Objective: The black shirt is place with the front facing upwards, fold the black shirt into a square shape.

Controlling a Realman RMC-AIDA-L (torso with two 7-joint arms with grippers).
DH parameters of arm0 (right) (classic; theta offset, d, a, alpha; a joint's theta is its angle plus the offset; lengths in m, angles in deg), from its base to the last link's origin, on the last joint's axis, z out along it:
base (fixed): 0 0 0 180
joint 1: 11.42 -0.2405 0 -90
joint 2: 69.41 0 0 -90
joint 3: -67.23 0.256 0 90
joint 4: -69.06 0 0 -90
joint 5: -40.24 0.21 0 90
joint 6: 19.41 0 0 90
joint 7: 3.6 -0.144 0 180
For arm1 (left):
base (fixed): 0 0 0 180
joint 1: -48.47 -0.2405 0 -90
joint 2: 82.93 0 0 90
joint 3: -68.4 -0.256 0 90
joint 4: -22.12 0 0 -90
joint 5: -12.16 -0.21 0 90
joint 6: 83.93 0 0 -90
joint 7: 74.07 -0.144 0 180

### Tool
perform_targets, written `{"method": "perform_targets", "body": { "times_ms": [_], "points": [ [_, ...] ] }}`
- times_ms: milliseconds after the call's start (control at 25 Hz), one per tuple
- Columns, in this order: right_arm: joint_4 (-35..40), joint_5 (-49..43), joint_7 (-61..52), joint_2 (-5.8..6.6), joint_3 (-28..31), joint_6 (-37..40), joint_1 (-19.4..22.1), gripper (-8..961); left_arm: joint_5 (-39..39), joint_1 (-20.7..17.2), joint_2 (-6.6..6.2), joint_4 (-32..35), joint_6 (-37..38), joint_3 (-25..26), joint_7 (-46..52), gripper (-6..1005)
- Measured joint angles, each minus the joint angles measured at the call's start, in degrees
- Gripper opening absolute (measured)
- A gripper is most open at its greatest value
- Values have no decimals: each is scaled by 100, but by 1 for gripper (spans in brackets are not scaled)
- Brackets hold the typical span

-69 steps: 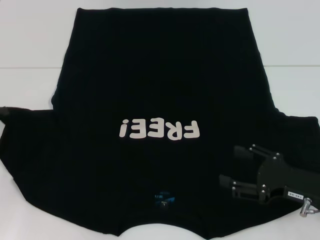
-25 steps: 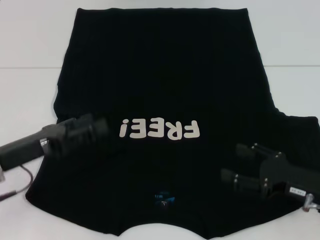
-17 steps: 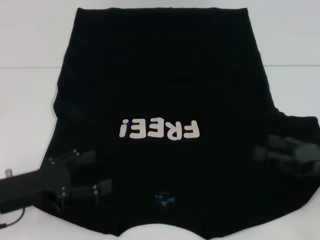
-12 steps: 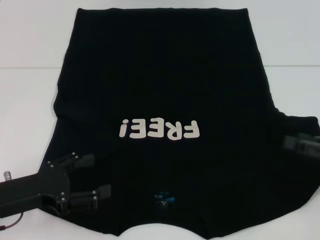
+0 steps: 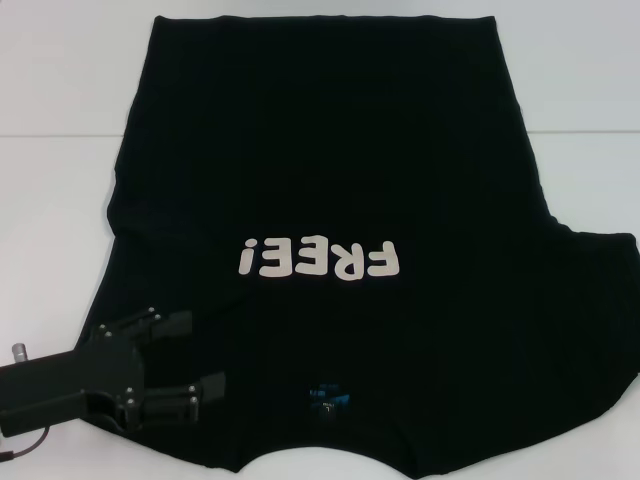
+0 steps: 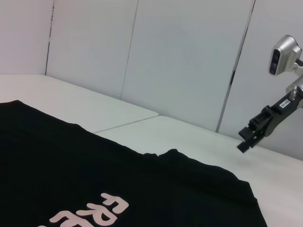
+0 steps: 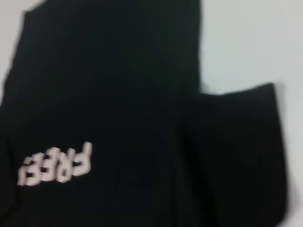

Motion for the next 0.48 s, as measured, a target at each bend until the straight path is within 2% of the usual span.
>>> {"method": "perform_targets", "body": {
  "times_ms": [200,480],
  "points": [
    [8,-876,-256,17,192,34,-298,900,-1,-31,0,-1,-24,0,-6,951],
    [-254,-1091,-340,-41,131,-98,-507,889,-8,-60,1,-23,-82,3,-10,951]
  ]
}}
